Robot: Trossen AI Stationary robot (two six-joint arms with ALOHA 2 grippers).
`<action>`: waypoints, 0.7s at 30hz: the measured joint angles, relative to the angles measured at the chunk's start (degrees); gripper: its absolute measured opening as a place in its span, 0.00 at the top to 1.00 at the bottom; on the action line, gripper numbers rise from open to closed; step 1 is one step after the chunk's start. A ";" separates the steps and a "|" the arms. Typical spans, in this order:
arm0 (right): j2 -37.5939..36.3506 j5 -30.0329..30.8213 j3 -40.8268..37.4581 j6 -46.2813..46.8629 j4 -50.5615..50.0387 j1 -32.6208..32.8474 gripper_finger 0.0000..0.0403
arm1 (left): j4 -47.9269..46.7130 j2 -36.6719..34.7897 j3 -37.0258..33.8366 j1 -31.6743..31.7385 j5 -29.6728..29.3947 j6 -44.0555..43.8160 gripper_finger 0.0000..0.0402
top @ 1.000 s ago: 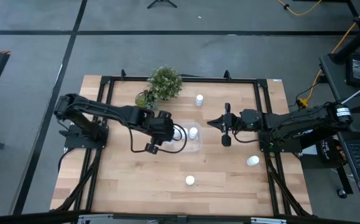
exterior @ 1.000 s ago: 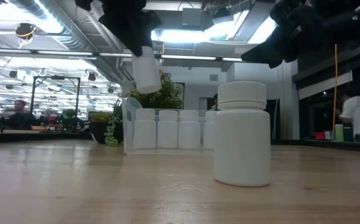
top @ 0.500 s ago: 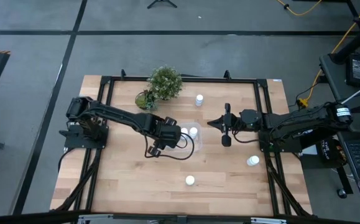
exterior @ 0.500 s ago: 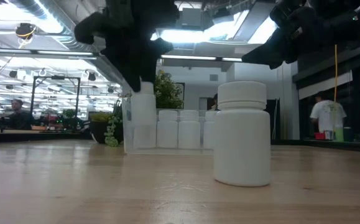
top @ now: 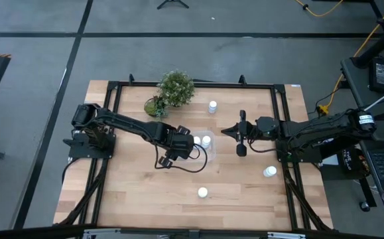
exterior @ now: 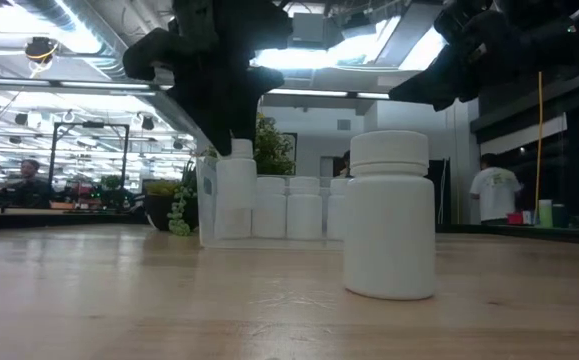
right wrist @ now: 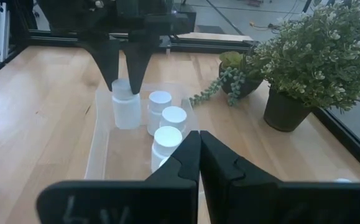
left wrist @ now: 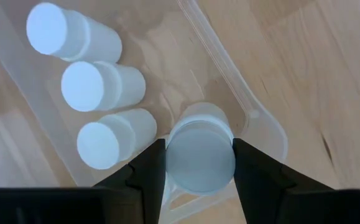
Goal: Pick and place pill bottles into a basket
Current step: Put the pill bottle into the bin
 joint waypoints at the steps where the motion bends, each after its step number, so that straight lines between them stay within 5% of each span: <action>1: 0.00 0.00 0.00 0.00 0.00 0.00 0.97 | -0.01 0.00 0.00 0.00 0.00 0.00 0.62; 21: 0.00 0.02 0.00 0.08 -0.02 0.00 0.97 | -0.40 2.23 0.00 0.00 0.92 2.53 0.62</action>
